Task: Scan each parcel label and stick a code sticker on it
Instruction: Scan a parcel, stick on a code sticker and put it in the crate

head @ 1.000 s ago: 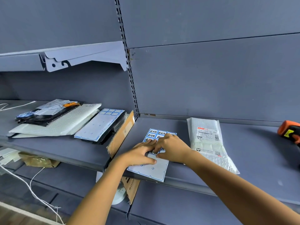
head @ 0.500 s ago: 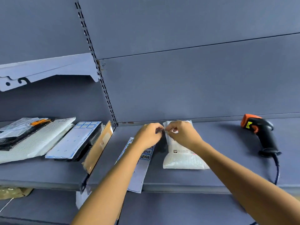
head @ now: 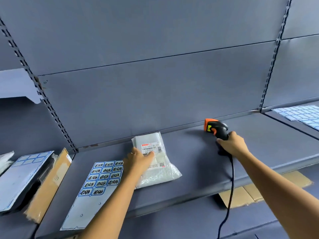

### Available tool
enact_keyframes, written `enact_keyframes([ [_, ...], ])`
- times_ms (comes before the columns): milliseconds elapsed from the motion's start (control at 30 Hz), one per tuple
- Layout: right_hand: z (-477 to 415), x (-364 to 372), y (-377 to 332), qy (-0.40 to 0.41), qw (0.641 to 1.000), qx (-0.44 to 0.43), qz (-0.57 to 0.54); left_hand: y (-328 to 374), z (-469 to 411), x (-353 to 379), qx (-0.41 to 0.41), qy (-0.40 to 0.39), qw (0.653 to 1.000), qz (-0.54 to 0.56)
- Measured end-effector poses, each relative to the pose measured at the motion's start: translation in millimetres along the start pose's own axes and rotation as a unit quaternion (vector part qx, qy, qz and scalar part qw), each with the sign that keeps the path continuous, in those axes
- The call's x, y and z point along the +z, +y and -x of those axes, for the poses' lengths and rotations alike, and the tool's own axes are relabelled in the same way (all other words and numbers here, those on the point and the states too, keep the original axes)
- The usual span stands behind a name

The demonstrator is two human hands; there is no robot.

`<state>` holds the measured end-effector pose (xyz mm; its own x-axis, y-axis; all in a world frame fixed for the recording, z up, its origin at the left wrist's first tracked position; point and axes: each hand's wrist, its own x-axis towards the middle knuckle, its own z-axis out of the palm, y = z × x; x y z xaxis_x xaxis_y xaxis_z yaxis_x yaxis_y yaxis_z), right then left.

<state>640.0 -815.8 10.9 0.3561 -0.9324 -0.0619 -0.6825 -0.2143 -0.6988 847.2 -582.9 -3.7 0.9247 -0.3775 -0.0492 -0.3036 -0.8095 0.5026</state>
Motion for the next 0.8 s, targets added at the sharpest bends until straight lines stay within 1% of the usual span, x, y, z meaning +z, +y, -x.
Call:
enact_keyframes([
  [67, -5.6, -4.0, -5.7, -0.022, 0.998, 0.021, -0.053, 1.5, 1.1, -0.2, -0.008, -0.014, 1.0, 0.018],
  [133, -10.5, -7.9, -9.9, -0.071, 0.981, 0.062, -0.171, 4.2, 4.1, -1.5, -0.008, -0.024, 0.997, 0.073],
  [200, -7.2, -9.4, -15.1, -0.128, 0.944, 0.083, -0.292, 9.9, 7.1, -3.8, -0.017, -0.025, 0.987, 0.16],
  [300, 11.6, -14.5, -27.9, -0.189, 0.88, 0.076, -0.429, 22.4, 10.1, -1.5, -0.026, -0.04, 0.955, 0.294],
  [333, 16.7, -18.2, -33.5, -0.207, 0.86, 0.065, -0.463, 27.3, 10.1, 0.4, -0.025, -0.051, 0.945, 0.322],
  [400, 27.4, -29.7, -45.6, -0.237, 0.838, 0.033, -0.49, 38.2, 10.7, 3.7, -0.026, -0.067, 0.919, 0.388],
  [467, 39.8, -41.8, -58.4, -0.257, 0.838, 0.0, -0.481, 49.7, 13.7, 3.2, -0.017, -0.051, 0.884, 0.464],
  [567, 58.8, -51.6, -77.2, -0.238, 0.865, -0.065, -0.437, 64.4, 15.2, -3.7, 0.027, -0.021, 0.839, 0.543],
  [600, 65.6, -52.3, -82.8, -0.226, 0.871, -0.087, -0.427, 67.8, 14.0, -6.3, 0.048, -0.017, 0.83, 0.556],
  [700, 86.4, -47.4, -92.4, -0.2, 0.889, -0.135, -0.39, 75.1, 9.6, -13.2, 0.096, -0.015, 0.824, 0.558],
  [800, 101.9, -36.4, -92.4, -0.19, 0.904, -0.161, -0.349, 73.7, 4.1, -13.0, 0.103, -0.014, 0.82, 0.563],
])
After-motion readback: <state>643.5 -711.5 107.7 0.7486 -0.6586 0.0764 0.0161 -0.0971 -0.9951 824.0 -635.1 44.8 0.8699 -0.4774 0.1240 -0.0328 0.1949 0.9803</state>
